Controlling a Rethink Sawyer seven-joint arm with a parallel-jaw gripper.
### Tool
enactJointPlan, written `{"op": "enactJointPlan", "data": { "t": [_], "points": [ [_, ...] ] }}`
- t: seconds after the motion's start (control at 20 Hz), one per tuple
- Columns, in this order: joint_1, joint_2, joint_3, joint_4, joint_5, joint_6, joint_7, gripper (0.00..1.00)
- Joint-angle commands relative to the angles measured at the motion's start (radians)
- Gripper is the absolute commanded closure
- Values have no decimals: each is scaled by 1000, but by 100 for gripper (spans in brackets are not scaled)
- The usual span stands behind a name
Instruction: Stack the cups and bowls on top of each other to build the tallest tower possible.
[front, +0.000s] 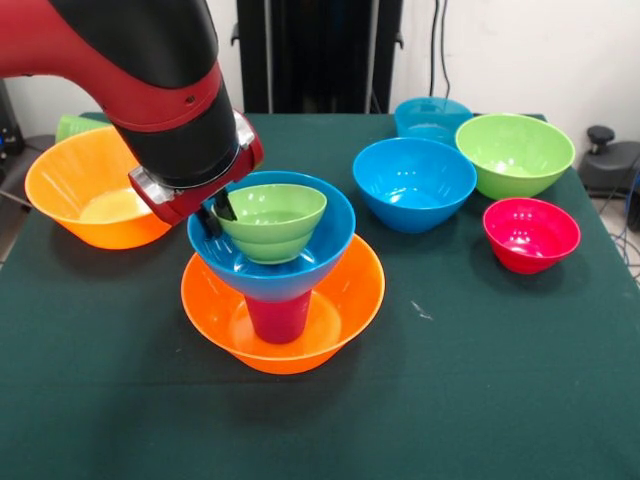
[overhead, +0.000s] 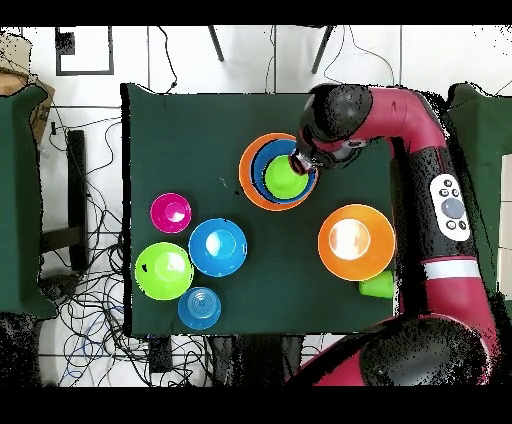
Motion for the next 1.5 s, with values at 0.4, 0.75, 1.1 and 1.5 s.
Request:
{"op": "enactJointPlan", "data": {
  "t": [0.4,0.75,1.1,1.5],
  "points": [
    [9,-12,-81,49,-60,-66,-173,0],
    [4,-16,-78,58,-57,-74,-175,0],
    [6,-23,-78,63,-63,-89,-174,0],
    [-10,-71,-84,119,-59,-148,-129,0]
  ]
}}
